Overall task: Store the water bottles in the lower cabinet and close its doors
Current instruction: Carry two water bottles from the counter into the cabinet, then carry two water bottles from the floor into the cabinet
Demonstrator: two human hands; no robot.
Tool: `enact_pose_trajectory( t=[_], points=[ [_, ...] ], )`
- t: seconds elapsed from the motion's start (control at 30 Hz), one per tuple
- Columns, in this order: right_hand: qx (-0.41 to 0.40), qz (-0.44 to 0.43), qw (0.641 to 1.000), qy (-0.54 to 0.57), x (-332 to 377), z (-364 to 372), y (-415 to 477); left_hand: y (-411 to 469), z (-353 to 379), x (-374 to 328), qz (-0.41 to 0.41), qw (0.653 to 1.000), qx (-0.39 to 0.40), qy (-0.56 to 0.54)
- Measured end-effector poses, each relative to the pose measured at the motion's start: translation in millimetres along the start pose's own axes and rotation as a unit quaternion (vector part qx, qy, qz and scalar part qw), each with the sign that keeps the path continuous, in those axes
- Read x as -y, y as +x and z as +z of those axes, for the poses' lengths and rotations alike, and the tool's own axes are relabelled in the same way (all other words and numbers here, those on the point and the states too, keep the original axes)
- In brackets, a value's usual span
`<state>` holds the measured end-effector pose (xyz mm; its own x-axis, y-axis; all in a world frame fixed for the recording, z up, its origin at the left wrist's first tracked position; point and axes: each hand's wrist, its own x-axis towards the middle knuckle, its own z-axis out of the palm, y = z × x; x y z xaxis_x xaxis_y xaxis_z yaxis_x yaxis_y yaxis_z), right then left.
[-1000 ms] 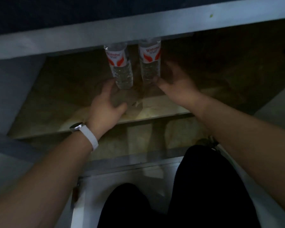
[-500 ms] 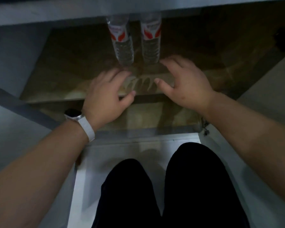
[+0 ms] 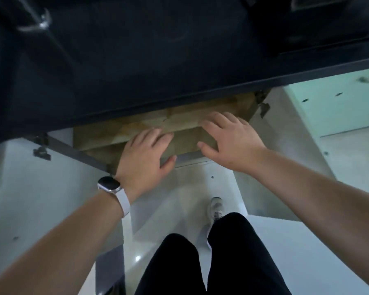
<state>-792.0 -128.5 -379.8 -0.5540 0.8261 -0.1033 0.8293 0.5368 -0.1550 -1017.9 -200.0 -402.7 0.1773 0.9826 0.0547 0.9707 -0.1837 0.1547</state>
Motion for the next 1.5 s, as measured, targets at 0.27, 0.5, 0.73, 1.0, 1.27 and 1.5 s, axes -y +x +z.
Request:
enact_pose_trajectory(
  t=[0.27, 0.5, 0.73, 1.0, 1.27, 1.5],
  points=[
    [0.008, 0.034, 0.999, -0.021, 43.1, -122.2, -90.2, -39.8, -133.2, -41.0, 0.050, 0.999, 0.005, 0.020],
    [-0.018, 0.066, 0.996, -0.050, 45.8, -183.2, -152.3, -48.0, -195.0, -79.9, 0.104, 0.994, -0.024, 0.013],
    [-0.056, 0.091, 0.993, -0.046, 2.0, -212.9, -203.4, -34.7, -207.6, -148.3, 0.139, 0.989, -0.047, 0.012],
    [-0.087, 0.129, 0.986, -0.058, -130.5, -237.7, -276.4, 28.0, -205.7, -290.0, 0.178, 0.983, -0.052, -0.002],
    [-0.112, 0.204, 0.972, -0.042, -278.0, -256.3, -371.0, 108.1, -185.3, -461.9, 0.268, 0.962, -0.047, -0.001],
    [-0.134, 0.284, 0.949, -0.037, -360.9, -274.6, -441.3, 153.6, -174.2, -568.1, 0.332, 0.942, -0.052, -0.010]
  ],
)
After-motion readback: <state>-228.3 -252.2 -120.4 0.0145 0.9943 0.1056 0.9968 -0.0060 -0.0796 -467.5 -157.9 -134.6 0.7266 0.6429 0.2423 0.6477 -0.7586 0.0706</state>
